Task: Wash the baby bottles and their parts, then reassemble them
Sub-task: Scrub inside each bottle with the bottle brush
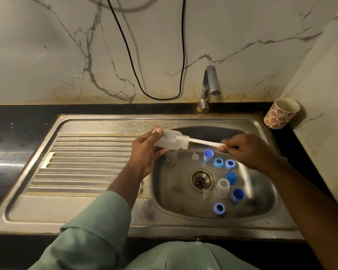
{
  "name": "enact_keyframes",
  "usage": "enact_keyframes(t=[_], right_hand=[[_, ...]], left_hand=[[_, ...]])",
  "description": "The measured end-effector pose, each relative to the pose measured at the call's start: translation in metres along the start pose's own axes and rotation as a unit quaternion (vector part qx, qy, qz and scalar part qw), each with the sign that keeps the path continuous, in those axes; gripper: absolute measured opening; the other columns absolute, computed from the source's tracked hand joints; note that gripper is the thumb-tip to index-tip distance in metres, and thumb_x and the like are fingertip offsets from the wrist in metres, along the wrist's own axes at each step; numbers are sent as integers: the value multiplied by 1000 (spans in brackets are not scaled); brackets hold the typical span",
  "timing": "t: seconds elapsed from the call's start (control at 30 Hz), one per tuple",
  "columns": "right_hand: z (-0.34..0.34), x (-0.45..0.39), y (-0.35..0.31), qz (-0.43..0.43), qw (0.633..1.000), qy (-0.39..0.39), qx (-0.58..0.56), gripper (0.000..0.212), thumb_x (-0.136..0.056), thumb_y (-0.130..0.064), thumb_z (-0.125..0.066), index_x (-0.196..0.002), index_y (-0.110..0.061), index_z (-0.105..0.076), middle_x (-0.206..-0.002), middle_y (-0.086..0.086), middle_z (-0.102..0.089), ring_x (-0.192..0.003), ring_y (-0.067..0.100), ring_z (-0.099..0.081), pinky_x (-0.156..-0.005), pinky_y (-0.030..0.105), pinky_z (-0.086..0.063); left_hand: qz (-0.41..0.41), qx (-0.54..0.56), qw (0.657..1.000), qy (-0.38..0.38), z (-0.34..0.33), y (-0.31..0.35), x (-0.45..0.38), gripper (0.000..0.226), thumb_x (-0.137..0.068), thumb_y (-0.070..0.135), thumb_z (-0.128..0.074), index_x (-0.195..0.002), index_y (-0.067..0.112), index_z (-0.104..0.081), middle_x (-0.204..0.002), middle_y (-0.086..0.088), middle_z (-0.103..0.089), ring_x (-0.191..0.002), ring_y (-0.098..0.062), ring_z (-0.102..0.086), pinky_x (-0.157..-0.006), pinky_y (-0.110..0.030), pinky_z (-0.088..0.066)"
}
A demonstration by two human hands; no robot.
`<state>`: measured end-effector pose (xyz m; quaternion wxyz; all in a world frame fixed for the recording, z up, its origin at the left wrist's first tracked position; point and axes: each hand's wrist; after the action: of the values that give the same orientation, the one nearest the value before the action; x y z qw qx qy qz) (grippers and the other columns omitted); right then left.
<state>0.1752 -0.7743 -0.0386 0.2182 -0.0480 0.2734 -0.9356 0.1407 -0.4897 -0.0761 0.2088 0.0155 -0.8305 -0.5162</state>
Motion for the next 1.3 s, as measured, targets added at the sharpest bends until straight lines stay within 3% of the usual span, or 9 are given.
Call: enact_keyframes(t=[0.17, 0.3, 0.43, 0.5, 0.6, 0.67, 0.87, 1.1, 1.3], right_hand=[[-25, 16, -2, 26, 990, -116, 71, 27, -94, -39, -55, -69, -32, -61, -56, -6, -56, -49, 4, -48, -54, 18, -34], [-16, 14, 1, 24, 999, -4, 21, 13, -89, -36, -64, -87, -28, -74, -59, -13, -52, -53, 3, -50, -53, 16, -32], [-44, 22, -11, -46, 998, -51, -2, 22, -90, -39, -62, -69, -36, -60, -56, -7, -56, -51, 4, -52, -51, 19, -37], [-42, 24, -12, -18, 991, -114, 69, 8, -89, -30, -62, -87, -37, -65, -76, -9, -62, -69, 8, -59, -59, 23, -44], [-30, 17, -4, 41, 962, -178, 201, 71, -86, -3, -55, -143, -41, -37, -113, -7, -50, -88, 11, -55, -72, 28, -50], [-19, 11, -3, 51, 957, -131, 255, 74, -90, -2, -54, -148, -38, -27, -112, -4, -46, -81, 8, -52, -67, 22, -48], [14, 4, 22, 195, 884, 189, 382, 29, -90, -32, -66, -108, -10, -67, -90, 9, -67, -78, 29, -59, -72, 39, -43], [12, 9, 14, 316, 876, 131, 339, 47, -92, -40, -47, -96, -1, -73, -75, 11, -70, -58, 25, -65, -49, 33, -54], [-2, 18, 7, 123, 967, 63, 214, 43, -91, -54, -48, -96, -19, -72, -78, 0, -69, -64, 15, -63, -52, 22, -48]], left_hand=[[9, -41, 999, 5, 4, -9, 5, 24, -89, 23, -73, -110, 11, -71, -121, -11, -64, -112, -33, -65, -75, -37, -61], [28, -20, 999, 11, 7, -18, 11, 39, -81, 29, -77, -115, 9, -71, -122, -10, -64, -112, -34, -66, -79, -41, -61], [36, 31, 999, 23, 14, -21, 15, 41, -73, 31, -82, -109, 13, -72, -119, -10, -64, -109, -36, -67, -75, -41, -61], [45, 48, 996, 52, 18, -22, 15, 44, -73, 33, -83, -109, 12, -71, -120, -12, -62, -106, -38, -68, -72, -40, -60], [68, 54, 990, 107, 25, -23, 14, 40, -78, 33, -82, -109, 12, -67, -119, -15, -61, -101, -39, -69, -68, -38, -61], [78, 62, 988, 119, 26, -23, 13, 32, -84, 31, -80, -108, 14, -66, -119, -16, -61, -100, -37, -69, -67, -38, -61], [68, 52, 988, 128, 21, -26, 16, 29, -87, 29, -77, -110, 15, -66, -117, -13, -61, -100, -36, -68, -66, -36, -61], [15, 13, 988, 151, 10, -23, 13, 15, -98, 26, -61, -105, 13, -64, -107, -12, -64, -99, -33, -66, -59, -33, -59], [-45, -48, 988, 140, 17, -7, 0, 14, -97, 22, -57, -92, 13, -66, -98, -12, -63, -93, -30, -64, -58, -35, -56]])
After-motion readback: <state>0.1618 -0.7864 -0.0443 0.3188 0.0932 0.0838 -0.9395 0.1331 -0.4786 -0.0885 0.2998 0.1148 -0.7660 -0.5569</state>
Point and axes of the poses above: each hand's wrist, its own x-axis away from the middle knuckle, its own z-axis out of the back of the hand, y = z × x
